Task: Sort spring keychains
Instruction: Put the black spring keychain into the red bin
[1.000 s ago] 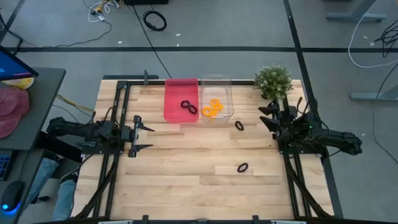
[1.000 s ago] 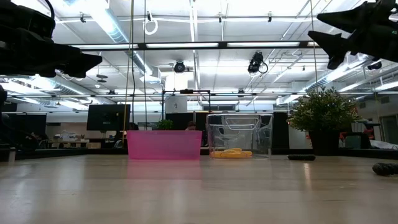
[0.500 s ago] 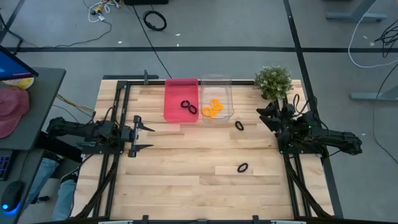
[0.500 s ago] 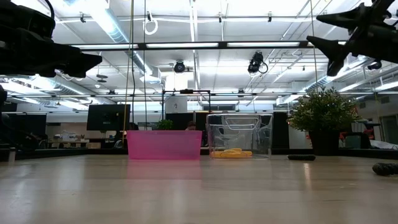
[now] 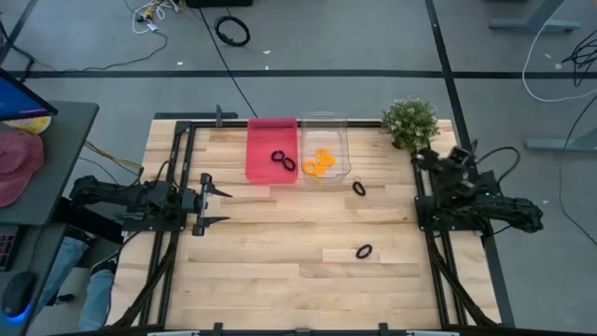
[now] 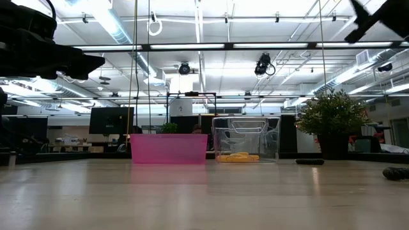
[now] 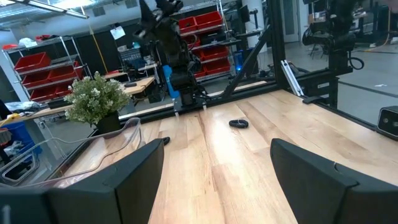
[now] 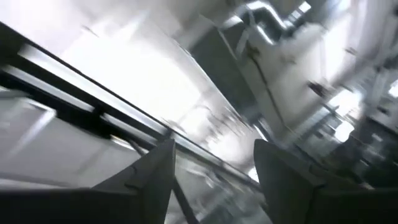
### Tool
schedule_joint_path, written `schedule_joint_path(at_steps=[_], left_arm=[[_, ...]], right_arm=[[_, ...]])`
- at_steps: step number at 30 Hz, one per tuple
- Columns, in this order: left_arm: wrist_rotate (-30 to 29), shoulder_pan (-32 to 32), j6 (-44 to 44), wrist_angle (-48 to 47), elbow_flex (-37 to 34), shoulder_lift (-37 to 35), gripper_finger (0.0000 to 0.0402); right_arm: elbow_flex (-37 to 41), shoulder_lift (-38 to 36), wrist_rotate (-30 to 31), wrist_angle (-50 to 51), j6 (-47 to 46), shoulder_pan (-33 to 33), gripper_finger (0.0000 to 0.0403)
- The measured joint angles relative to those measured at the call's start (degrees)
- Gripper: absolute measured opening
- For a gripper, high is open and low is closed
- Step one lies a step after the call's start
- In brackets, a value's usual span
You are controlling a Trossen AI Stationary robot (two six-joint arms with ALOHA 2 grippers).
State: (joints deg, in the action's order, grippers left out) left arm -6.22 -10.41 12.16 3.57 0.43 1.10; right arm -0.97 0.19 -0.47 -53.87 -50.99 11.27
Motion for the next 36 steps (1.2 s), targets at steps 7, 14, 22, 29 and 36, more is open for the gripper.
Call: schedule_joint_path(at_steps=[7, 14, 22, 29, 36], left_arm=[[0.0, 0.0, 0.0, 0.0, 0.0, 0.0, 0.0298], [0.0, 0.0, 0.0, 0.0, 0.0, 0.0, 0.0298], [0.0, 0.0, 0.0, 0.0, 0.0, 0.0, 0.0298], [0.0, 0.0, 0.0, 0.0, 0.0, 0.0, 0.0298], [0.0, 0.0, 0.0, 0.0, 0.0, 0.0, 0.0298]], right_arm=[[0.0, 0.0, 0.0, -7.7, 2.4, 0.0, 0.0221], [0.0, 0.0, 0.9, -9.1, 2.5, 0.0, 0.0221], [-2.4, 0.0, -4.2, -10.6, 3.6, 0.0, 0.0221], [-14.4, 2.1, -21.8, 0.2, 10.9, 0.0, 0.0221], [-24.7, 10.7, -29.7, 14.8, 11.1, 0.0, 0.0221]])
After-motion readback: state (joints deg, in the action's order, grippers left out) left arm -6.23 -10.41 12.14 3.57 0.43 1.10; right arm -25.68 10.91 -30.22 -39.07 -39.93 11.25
